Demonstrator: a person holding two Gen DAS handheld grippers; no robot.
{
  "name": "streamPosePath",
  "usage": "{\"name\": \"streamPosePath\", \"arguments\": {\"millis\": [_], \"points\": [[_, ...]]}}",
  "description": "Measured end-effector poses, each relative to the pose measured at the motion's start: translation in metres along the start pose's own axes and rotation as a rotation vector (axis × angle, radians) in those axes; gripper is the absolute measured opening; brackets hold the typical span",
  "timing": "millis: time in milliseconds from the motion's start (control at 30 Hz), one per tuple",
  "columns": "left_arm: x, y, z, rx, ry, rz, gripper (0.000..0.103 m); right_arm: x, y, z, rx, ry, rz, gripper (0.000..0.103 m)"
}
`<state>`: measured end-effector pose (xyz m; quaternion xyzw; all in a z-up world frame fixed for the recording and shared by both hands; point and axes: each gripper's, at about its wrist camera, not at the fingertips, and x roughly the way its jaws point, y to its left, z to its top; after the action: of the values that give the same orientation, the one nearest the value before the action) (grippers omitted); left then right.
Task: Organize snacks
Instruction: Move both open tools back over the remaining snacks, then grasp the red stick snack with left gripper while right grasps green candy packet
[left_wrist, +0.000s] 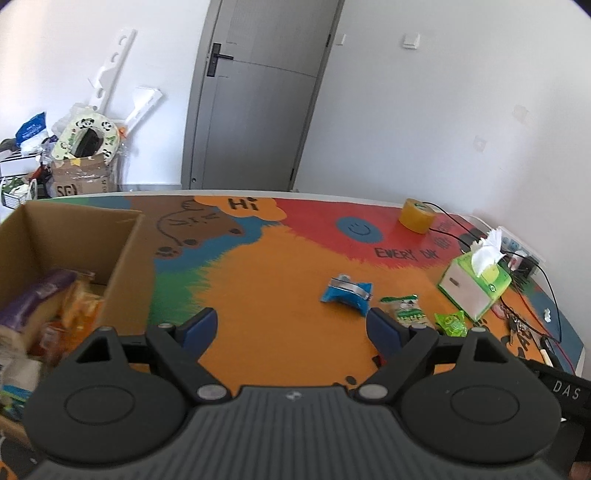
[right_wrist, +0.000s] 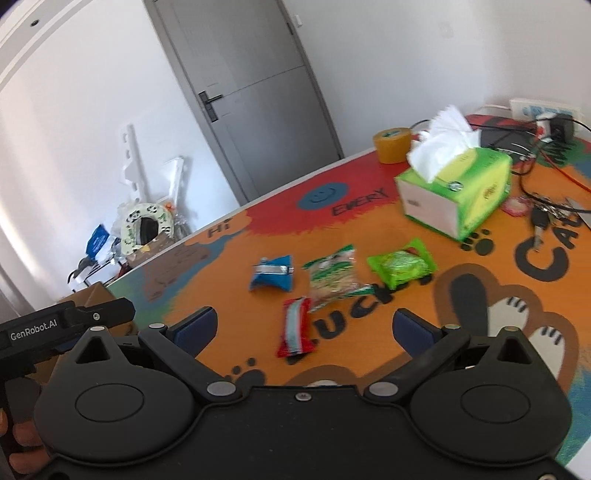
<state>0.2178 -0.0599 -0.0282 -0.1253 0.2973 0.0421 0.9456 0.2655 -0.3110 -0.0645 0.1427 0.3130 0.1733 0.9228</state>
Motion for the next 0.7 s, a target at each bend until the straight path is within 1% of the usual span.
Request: {"name": "streamPosePath", "arguments": {"millis": [167,267,333,533,700], "points": [[0.018,-0.013,-0.005,0.019,0.029,-0.006,0.087,0.006,-0.021,-0.001,0.031,0.005,-0.003,0.102],[0.027,-0.019,-0.009,0.025,0.043,-0.013,0.087,0.013,-0.028,-0.002,0.033,0.016,-0.012,0.098],[0.033,-0.024,-0.011,0.030,0.054,-0.022,0.087,0.016,-0.033,-0.002,0.039,0.018,-0.008,0.091],[0.054,-0.039,-0.015,0.040,0.080,-0.028,0.086,0.027,-0.050,0.002,0.065,0.028,-0.007,0.080],[0.069,-0.052,-0.020,0.044,0.091,-0.035,0.085,0.035,-0.059,0.008,0.049,0.028,-0.033,0.078]]}}
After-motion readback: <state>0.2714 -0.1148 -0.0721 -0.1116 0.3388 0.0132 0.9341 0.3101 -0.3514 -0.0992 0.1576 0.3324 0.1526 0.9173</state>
